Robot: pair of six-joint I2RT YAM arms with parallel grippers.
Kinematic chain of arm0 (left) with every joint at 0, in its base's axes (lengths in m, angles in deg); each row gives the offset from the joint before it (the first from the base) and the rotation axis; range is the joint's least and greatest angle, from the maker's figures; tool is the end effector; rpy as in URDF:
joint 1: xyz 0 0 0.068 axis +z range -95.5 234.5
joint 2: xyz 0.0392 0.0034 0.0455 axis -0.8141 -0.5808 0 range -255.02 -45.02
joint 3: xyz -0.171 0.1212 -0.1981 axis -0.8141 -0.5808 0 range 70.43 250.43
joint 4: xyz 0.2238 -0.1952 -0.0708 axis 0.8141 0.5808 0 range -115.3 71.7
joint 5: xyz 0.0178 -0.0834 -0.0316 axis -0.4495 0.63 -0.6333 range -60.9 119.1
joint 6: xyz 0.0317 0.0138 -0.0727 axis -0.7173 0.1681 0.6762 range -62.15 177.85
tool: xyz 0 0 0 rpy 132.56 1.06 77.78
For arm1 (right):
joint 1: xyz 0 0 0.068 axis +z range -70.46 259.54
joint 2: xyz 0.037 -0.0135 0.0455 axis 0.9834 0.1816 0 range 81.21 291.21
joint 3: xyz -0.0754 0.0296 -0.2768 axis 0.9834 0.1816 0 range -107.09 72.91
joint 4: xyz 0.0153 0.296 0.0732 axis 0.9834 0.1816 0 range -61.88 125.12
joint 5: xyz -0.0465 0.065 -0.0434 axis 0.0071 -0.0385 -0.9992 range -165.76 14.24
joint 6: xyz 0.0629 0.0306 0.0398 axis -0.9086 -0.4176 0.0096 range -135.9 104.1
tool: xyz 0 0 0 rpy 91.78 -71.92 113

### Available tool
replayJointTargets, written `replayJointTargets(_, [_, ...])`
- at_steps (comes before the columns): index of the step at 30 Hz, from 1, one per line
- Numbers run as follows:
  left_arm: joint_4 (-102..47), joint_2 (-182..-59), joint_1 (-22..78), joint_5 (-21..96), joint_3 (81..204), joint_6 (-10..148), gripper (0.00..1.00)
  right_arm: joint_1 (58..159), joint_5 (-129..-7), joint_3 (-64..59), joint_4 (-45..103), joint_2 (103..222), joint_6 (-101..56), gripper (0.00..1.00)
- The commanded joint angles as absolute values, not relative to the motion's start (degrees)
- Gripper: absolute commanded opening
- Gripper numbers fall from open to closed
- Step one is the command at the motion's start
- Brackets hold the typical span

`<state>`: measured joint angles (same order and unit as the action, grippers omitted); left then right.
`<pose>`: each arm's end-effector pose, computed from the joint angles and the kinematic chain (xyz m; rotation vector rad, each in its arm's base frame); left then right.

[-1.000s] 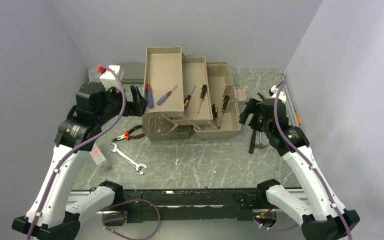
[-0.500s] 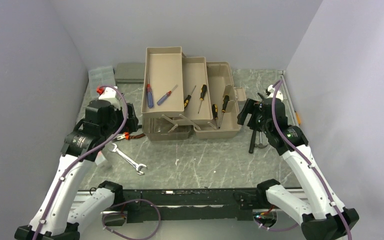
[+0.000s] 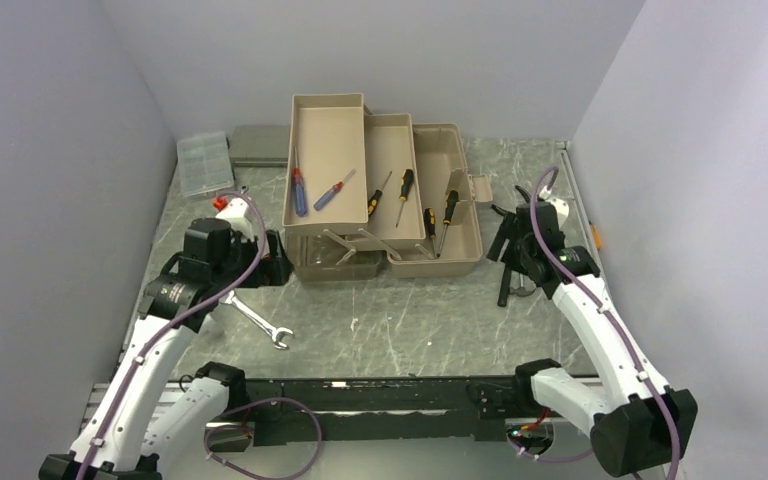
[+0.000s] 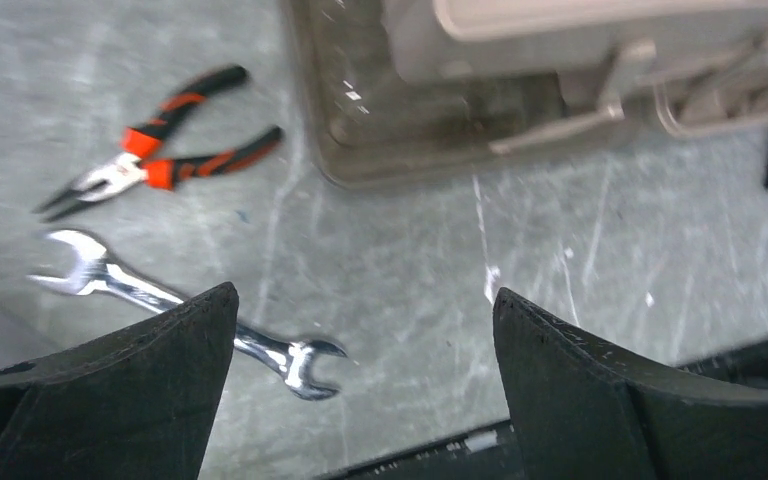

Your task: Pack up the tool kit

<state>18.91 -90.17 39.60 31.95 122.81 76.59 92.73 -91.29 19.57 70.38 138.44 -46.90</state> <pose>0.2103 -0.0596 0.3220 -0.0475 2.2410 -0.3771 0.2582 0.0414 0.2874 0.4884 2.2882 0.0586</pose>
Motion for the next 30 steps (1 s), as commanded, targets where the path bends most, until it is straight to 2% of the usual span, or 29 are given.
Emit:
replayJointTargets(1, [15.6,-89.6,39.8,46.8,119.3,75.7,0.98,90.7,-90.4,25.5,67.9,138.5,-49.5,0.74])
replayJointTargets(7, [14.5,-86.6,39.8,51.4,116.5,72.5,0.99,88.9,-89.1,29.5,61.6,146.0,-50.6,0.65])
replayJointTargets(12, [14.8,-84.1,39.8,52.7,117.4,70.2,0.99,88.2,-90.4,28.9,58.7,153.2,-49.5,0.62])
replayJointTargets(16, [13.5,-83.8,39.8,58.1,116.8,69.5,0.99,86.4,-91.1,27.8,57.3,157.2,-48.0,0.56])
replayJointTargets(24, [12.6,-83.7,39.8,61.4,116.3,69.2,0.99,83.4,-89.6,26.3,54.3,165.8,-44.9,0.49])
replayJointTargets(28, [12.6,-84.2,39.8,61.2,116.8,68.8,0.99,83.1,-86.4,25.8,52.6,170.4,-44.2,0.44])
replayJointTargets(30, [12.5,-84.6,39.8,62.3,117.0,68.8,0.99,83.0,-84.6,24.9,52.6,172.6,-43.6,0.37])
